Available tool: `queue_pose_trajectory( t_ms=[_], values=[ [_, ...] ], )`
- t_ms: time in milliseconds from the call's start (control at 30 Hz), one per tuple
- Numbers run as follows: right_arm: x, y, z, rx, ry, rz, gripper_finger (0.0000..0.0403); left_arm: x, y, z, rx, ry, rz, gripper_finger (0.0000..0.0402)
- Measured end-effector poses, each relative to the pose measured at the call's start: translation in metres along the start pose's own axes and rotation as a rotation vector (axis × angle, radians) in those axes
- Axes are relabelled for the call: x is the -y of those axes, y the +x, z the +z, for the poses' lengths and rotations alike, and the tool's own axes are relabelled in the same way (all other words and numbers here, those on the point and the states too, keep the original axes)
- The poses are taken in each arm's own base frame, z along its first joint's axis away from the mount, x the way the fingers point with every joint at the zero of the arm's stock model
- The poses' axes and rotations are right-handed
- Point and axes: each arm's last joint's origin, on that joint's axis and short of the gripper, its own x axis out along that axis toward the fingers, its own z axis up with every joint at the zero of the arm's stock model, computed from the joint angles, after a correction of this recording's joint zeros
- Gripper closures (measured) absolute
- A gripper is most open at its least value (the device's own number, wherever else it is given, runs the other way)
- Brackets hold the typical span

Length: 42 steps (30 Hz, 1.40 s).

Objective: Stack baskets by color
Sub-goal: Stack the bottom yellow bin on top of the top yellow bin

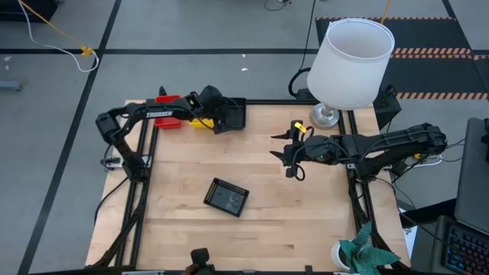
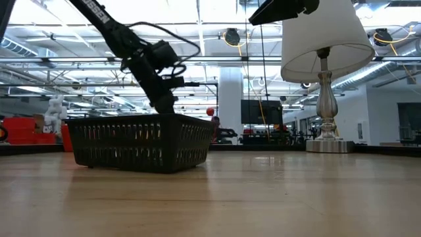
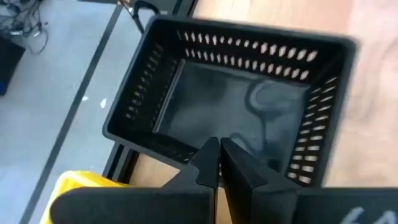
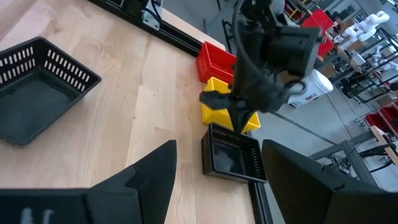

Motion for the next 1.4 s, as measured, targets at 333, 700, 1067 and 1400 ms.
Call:
queue_pose_trajectory(
  t_ms=[333,700,1067,1400],
  values=[
    [0.000,0.000,0.000,-0.001,-0.001,0.000,0.0174,-0.003,0.008,-0.008,-0.102,-0.022,0.111,0.0383],
    [0.000,0.000,0.000,-0.002,0.000,0.001,0.0174,-0.012,0.007,-0.018,-0.165,-0.066,0.116,0.0383],
    [0.000,0.000,0.000,-0.003,0.002,0.001,0.0174,-0.011,0.006,-0.019,-0.181,-0.073,0.126,0.0383],
    [-0.001,0.000,-0.001,-0.012,0.000,0.006,0.0174,-0.007,-0.052,-0.010,-0.165,-0.177,0.126,0.0383]
  ],
)
